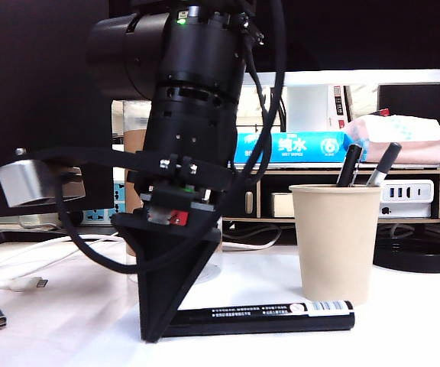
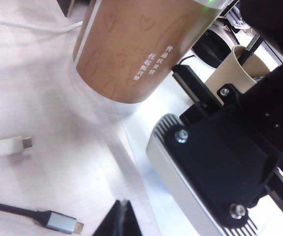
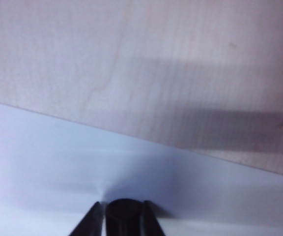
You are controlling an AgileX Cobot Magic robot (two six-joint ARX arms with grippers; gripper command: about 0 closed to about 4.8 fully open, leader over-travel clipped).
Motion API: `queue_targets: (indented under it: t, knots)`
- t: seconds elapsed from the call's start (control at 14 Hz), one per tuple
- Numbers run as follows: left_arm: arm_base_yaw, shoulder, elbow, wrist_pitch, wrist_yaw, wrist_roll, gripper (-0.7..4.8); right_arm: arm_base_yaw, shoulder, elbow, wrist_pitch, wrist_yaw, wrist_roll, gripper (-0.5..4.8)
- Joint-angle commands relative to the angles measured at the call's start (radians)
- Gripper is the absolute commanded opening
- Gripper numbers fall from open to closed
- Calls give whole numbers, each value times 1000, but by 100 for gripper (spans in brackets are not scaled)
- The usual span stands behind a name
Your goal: Pick up the marker and insert it into the paper cup.
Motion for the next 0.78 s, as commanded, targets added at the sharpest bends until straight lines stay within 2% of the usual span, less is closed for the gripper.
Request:
queue_targets:
  t: [0.07,0.78]
  knots:
    - [1,0,1,14,1,5,-5,2,1,1,-11,-2,1,81]
    - [1,0,1,14,0,5,-5,0,-40,4,-24,47,35,80]
